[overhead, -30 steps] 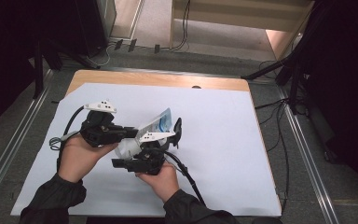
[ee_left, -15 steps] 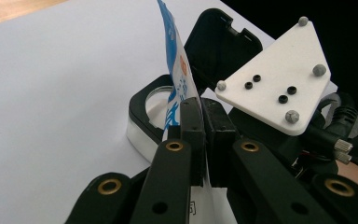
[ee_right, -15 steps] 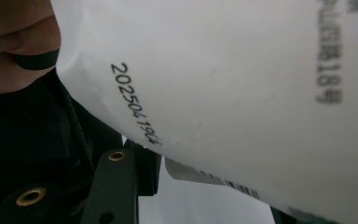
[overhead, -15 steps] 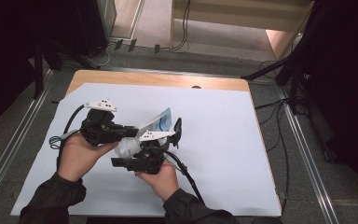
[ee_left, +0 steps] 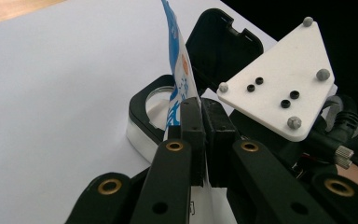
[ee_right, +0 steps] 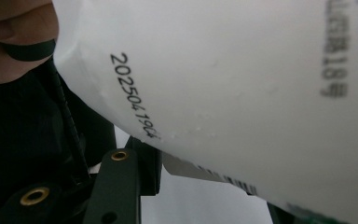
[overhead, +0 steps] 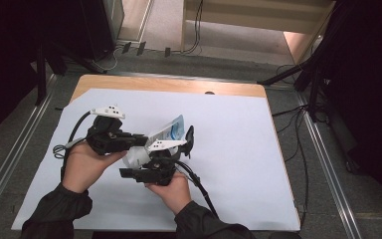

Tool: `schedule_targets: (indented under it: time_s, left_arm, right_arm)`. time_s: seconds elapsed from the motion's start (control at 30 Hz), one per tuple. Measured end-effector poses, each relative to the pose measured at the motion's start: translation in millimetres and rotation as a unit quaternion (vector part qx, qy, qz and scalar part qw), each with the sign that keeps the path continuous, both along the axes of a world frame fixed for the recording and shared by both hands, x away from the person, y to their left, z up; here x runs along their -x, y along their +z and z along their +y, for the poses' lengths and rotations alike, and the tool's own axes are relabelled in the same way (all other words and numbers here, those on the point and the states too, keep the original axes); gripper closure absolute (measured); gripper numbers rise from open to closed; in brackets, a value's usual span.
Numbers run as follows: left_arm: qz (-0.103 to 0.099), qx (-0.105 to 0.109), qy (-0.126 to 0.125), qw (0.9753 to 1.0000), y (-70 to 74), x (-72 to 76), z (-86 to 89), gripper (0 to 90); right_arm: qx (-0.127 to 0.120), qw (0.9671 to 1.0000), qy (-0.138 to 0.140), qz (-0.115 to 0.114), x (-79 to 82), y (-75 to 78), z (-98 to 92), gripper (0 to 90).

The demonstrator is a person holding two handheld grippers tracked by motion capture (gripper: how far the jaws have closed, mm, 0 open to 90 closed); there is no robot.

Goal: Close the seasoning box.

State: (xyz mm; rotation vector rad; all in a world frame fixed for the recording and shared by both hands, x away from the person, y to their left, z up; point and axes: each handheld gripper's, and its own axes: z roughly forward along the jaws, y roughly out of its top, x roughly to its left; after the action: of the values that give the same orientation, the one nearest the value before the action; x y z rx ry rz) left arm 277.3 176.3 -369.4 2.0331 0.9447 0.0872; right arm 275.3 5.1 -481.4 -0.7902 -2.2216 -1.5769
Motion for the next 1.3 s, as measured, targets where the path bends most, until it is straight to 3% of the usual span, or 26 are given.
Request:
schedule_targets:
  time_s: [0.6, 0.97, 1.3]
  left_arm:
    - [0.001, -0.004, -0.002, 1.0, 0.6, -2.2, -2.6, 89.3]
    - [0.024, -0.005, -0.014, 0.9996, -14.0, -3.1, 9.1, 89.1]
    - [0.034, -0.008, -0.023, 0.9991, -18.3, -4.8, 14.1, 88.4]
  right_arm:
    - [-0.007, 0.9999, 0.003, 0.012, -1.2, 0.2, 0.2, 57.4]
    - [0.02, 0.9998, -0.007, 0.001, -0.4, -13.6, 0.8, 57.5]
    - [0.032, 0.9993, -0.01, -0.016, 3.0, -19.0, 0.2, 57.5]
